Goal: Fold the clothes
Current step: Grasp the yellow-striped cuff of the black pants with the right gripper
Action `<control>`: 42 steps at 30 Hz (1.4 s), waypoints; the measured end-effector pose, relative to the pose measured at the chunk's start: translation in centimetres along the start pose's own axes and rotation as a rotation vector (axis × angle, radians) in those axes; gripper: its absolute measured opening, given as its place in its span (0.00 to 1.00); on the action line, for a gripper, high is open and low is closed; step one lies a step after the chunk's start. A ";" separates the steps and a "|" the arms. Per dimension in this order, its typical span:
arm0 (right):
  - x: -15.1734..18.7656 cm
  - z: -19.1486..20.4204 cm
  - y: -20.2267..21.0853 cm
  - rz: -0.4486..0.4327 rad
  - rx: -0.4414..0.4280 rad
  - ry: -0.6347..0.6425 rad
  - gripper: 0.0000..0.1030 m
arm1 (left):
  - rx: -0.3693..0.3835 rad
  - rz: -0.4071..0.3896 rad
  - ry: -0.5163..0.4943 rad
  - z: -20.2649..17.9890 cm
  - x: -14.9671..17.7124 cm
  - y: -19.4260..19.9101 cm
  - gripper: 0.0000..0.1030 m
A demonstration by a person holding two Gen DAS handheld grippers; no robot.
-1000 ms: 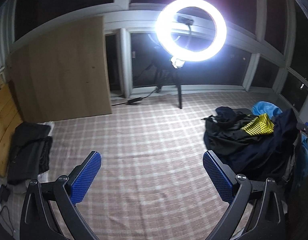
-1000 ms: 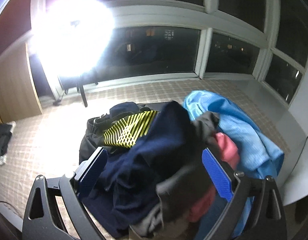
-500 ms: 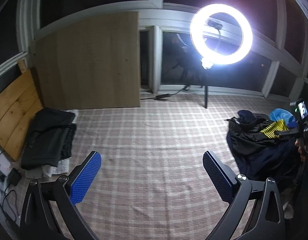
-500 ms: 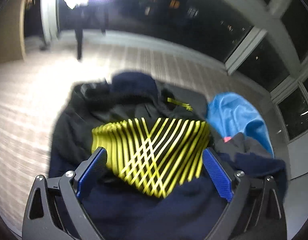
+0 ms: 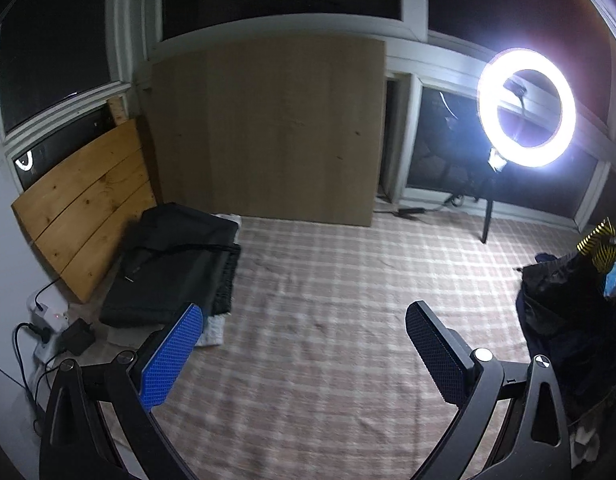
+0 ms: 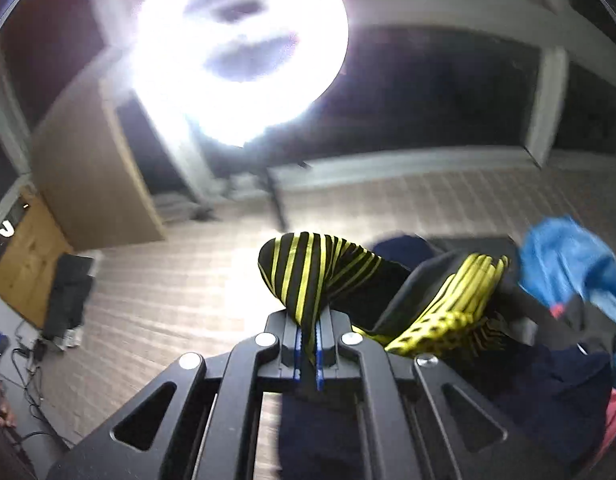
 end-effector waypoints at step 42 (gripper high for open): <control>17.8 4.4 -14.6 0.340 0.096 -0.074 0.36 | 0.292 0.238 -0.189 -7.4 0.4 -20.1 0.99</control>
Point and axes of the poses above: each gripper's, at about its wrist camera, not at the fingertips, and y roughly against the way its jaws point, z to its left, x to its underside, the point moved 6 cm from there along -y, roughly the way its jaws point, and after that the axes turned 12 degrees about -y, right-handed, at the moved point
